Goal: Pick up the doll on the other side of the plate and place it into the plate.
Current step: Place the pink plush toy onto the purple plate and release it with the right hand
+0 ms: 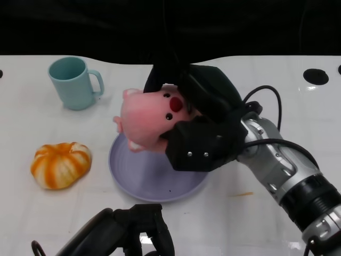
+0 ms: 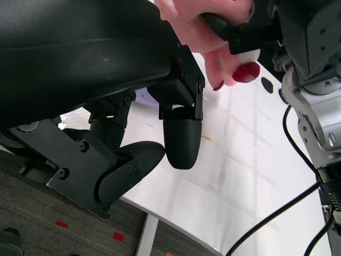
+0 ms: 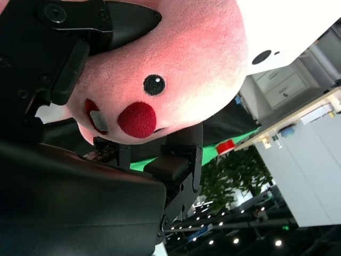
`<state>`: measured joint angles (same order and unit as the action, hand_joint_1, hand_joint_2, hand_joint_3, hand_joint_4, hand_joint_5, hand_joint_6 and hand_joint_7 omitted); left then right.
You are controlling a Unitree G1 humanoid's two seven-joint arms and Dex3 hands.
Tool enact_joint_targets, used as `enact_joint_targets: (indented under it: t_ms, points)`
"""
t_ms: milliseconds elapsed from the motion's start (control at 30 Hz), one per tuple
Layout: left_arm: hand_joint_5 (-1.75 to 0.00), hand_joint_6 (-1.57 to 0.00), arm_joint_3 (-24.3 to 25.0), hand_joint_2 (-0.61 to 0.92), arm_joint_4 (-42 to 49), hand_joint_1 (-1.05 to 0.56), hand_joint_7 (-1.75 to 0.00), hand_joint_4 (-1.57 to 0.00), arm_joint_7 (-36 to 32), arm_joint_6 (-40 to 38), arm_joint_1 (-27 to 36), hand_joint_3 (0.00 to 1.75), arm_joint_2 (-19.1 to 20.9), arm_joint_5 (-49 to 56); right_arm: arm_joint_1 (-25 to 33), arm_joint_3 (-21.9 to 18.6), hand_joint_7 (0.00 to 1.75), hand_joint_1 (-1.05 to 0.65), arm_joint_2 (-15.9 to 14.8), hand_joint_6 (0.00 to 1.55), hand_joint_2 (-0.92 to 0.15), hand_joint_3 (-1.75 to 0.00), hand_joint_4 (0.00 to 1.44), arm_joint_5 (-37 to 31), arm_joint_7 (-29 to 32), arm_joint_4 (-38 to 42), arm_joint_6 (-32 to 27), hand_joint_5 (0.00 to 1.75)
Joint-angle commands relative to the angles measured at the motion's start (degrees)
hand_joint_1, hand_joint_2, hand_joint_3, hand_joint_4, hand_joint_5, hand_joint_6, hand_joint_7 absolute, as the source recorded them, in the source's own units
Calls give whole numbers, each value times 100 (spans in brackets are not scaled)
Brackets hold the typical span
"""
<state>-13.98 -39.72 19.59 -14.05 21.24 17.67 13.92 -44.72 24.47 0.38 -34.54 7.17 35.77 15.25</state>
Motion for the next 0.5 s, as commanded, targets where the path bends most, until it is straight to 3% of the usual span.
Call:
enact_joint_targets:
  t_ms: [33,133,233,267,300,333,367,433,500]
  points:
    - [-175,-64,-26,50,-79,-14,-149,-70,-54,-36,-27,121,17,69,-259,68,175,-20,82,74,-25,-142,98,-57,87,187,-1,175]
    - [-175,-64,-34,50,-87,-14,-150,-70,-50,-49,-37,122,1,79,-328,124,175,-20,173,74,-26,-138,97,-62,67,308,-30,175]
    - [-175,-64,-38,49,-89,-14,-150,-70,-50,-57,-41,123,-13,86,-371,146,149,-20,200,80,-24,-137,99,-15,-120,358,-99,175]
    - [-175,-64,-41,49,-80,-13,-150,-70,-54,-38,-45,123,-14,89,-386,144,115,-21,202,80,-31,-119,91,55,-372,346,-206,175]
    - [-175,-64,-43,48,-77,-13,-150,-70,-55,-30,-49,123,-15,93,-403,154,67,-25,193,81,-49,-83,78,99,-617,325,-316,162]
    - [-175,-64,-46,48,-82,-13,-150,-70,-54,-42,-52,123,-16,98,-429,190,42,-27,160,83,-61,-59,70,100,-877,289,-431,152]
    - [-175,-64,-47,48,-88,-13,-150,-70,-52,-53,-53,124,-16,102,-442,214,24,-31,136,79,-72,-41,58,90,-1036,253,-508,130]
    - [-175,-64,-40,48,-108,-13,-149,-70,-44,-74,-43,124,-12,100,-504,343,7,-43,15,63,-87,-18,33,1,-1574,109,-735,88]
    - [-175,-64,-26,48,-84,-13,-149,-70,-45,-14,-32,123,-2,80,-522,432,1,-59,-89,43,-91,-13,15,-43,-2001,-54,-909,56]
